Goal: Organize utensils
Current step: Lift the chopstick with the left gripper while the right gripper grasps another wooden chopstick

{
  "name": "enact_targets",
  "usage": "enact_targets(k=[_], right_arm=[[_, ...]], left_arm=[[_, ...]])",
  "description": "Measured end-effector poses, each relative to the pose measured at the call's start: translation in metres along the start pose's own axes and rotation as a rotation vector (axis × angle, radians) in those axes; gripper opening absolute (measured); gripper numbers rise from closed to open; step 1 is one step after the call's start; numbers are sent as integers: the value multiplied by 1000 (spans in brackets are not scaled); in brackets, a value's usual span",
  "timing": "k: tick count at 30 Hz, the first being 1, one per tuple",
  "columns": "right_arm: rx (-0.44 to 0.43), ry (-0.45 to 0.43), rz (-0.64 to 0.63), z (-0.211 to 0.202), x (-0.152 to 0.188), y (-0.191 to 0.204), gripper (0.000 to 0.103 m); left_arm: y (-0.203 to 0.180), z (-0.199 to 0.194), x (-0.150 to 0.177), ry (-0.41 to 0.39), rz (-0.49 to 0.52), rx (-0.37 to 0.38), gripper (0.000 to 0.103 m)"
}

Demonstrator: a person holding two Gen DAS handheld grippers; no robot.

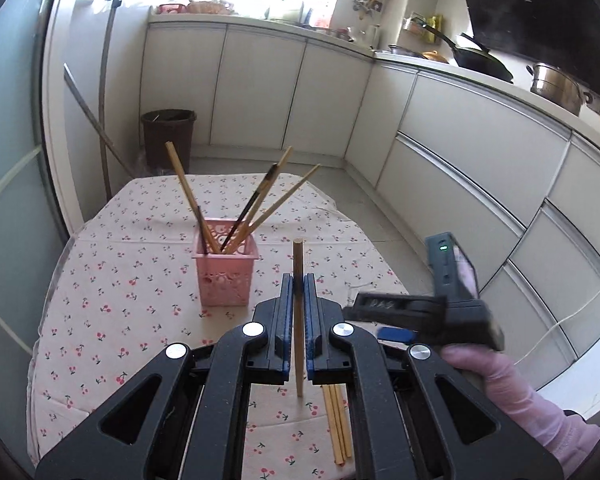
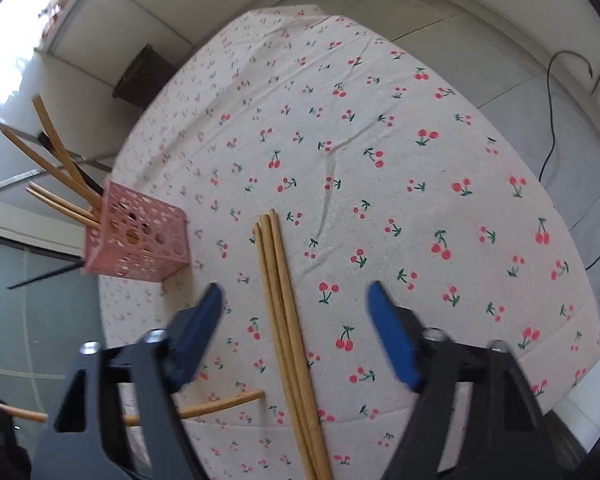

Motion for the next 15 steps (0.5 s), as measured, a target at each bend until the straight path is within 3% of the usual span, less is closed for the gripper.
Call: enact_targets(k=[4, 15], right_arm=[[80, 22, -18, 17, -1, -1, 49], [165, 32, -54, 35, -4, 1, 45]], left_arm=[[16, -4, 0, 3, -32, 5, 4], [23, -14, -4, -1, -57, 9, 4]])
Point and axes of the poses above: each gripper's, at about its wrist camera, not at the fingertips, and z roughly the way its jaws point, y to its left, x to its underside, the point moved 6 cm from there along z, roughly the way its jaws point, and after that the axes turned 7 degrees about -z, right-handed, at the moved point
